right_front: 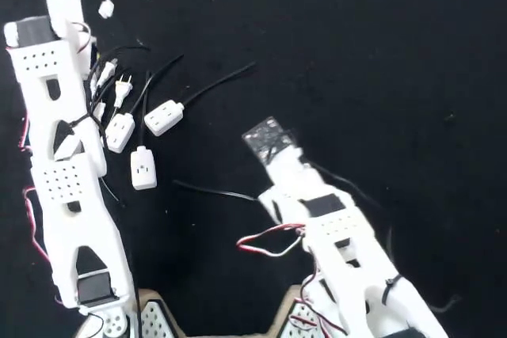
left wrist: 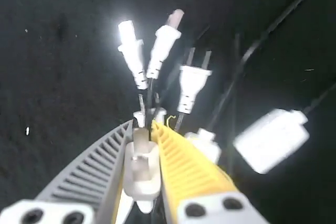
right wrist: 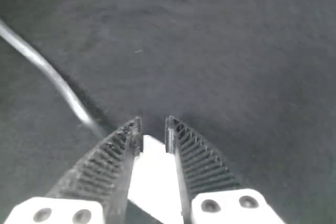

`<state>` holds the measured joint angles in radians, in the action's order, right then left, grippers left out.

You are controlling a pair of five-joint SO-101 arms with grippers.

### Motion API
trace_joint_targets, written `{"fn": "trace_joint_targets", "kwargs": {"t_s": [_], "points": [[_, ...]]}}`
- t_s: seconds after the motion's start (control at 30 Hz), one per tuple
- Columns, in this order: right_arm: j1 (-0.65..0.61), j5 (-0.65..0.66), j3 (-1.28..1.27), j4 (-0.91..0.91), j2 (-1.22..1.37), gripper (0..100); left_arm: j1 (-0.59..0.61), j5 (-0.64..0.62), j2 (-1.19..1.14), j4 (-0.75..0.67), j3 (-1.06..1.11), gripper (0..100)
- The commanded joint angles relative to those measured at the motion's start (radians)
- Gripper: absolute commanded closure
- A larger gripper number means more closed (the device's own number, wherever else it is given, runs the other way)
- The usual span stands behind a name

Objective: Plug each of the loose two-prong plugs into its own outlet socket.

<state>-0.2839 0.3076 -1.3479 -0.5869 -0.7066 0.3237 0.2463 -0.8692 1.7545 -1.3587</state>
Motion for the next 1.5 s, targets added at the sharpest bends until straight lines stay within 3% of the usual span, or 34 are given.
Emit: {"fn": "trace_joint_targets", "kwargs": {"t_s": [0.0, 0.17, 0.43, 0.53, 0.8, 0.9, 1.03, 1.2, 1.33, 1.47], "points": [[0.126, -0.009, 0.035, 0.011, -0.104, 92.1, -0.097, -0.035, 0.285, 0.008, 0.147, 97], [0.164, -0.063, 0.019, -0.038, -0.219, 92.1, -0.197, -0.084, 0.52, -0.006, 0.383, 97], [0.206, -0.066, 0.007, -0.161, -0.44, 92.1, -0.364, -0.161, 0.698, -0.006, 0.687, 97], [0.305, -0.058, 0.048, -0.245, -0.532, 92.1, -0.473, -0.193, 0.738, -0.034, 0.751, 97], [0.807, 0.017, 0.114, -0.39, -0.645, 92.1, -0.769, -0.319, 0.76, -0.155, 0.753, 97], [0.881, 0.064, 0.077, -0.385, -0.647, 92.1, -0.858, -0.37, 0.76, -0.195, 0.756, 97], [0.879, 0.11, 0.019, -0.384, -0.647, 92.1, -0.938, -0.371, 0.76, -0.19, 0.751, 93], [0.878, 0.112, 0.007, -0.384, -0.647, 90.4, -0.88, -0.371, 0.763, -0.186, 0.76, 74], [0.878, 0.114, 0.007, -0.39, -0.647, 81.7, -0.73, -0.341, 0.769, -0.172, 0.753, 75], [0.799, 0.114, 0.021, -0.391, -0.647, 80.3, -0.568, -0.224, 0.76, -0.02, 0.762, 76]]}}
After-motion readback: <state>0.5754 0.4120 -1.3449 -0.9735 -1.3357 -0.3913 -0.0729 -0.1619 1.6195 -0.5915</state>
